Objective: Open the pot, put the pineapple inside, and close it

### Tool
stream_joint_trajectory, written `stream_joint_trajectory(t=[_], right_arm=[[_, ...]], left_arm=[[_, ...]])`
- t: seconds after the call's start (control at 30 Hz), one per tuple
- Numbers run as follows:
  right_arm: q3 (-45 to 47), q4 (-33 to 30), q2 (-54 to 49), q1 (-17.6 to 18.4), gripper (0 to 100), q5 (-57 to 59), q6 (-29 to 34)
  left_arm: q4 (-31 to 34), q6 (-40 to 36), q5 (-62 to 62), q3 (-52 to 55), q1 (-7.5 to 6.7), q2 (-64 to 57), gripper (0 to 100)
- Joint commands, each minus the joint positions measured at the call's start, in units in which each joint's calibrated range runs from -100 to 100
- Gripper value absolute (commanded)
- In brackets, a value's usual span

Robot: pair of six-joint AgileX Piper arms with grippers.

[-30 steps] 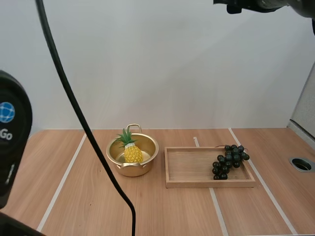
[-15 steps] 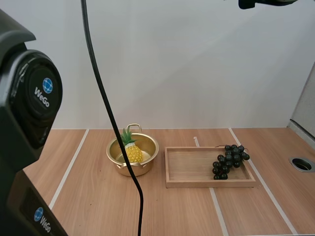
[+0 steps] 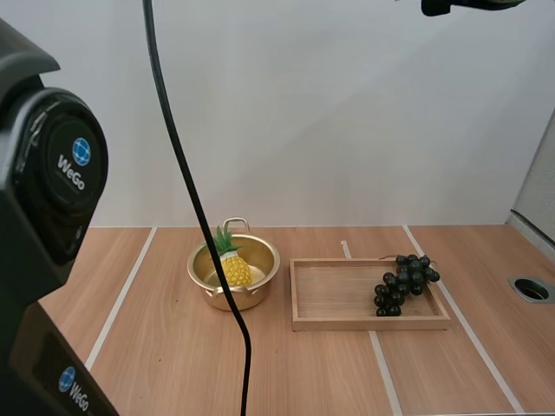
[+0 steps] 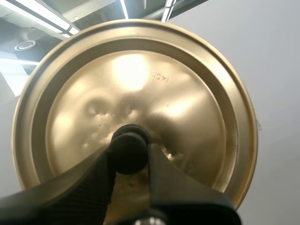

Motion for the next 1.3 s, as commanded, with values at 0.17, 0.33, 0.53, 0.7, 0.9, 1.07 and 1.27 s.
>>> stream_joint_trajectory(t=[0.17, 0.33, 0.53, 0.7, 0.9, 1.07, 1.27], right_arm=[[-0.32, -0.27, -0.79, -0.26, 100, 0.36, -0.31], [-0.32, -0.27, -0.79, -0.26, 100, 0.36, -0.31], [-0.32, -0.27, -0.79, -0.26, 100, 0.36, -0.31], [-0.32, -0.27, -0.79, -0.26, 100, 0.36, -0.31], [-0.32, -0.27, -0.79, -0.26, 100, 0.36, -0.31], [-0.32, -0.27, -0.79, -0.26, 100, 0.36, -0.31], [-0.32, -0.27, -0.79, -0.26, 100, 0.36, -0.31]], left_arm=[[0.47, -0.57, 0.00, 0.05, -0.14, -0.76, 0], [0.47, -0.26, 0.00, 0.05, -0.14, -1.27, 0], [-0.38, -0.26, 0.00, 0.05, -0.14, -2.01, 0], [-2.13, -0.26, 0.00, 0.05, -0.14, -2.36, 0], [-2.44, -0.42, 0.00, 0.05, -0.14, -2.36, 0], [-1.70, -0.32, 0.00, 0.05, -0.14, -2.95, 0], [0.49, 0.39, 0.00, 6.34, -0.14, -6.25, 0]])
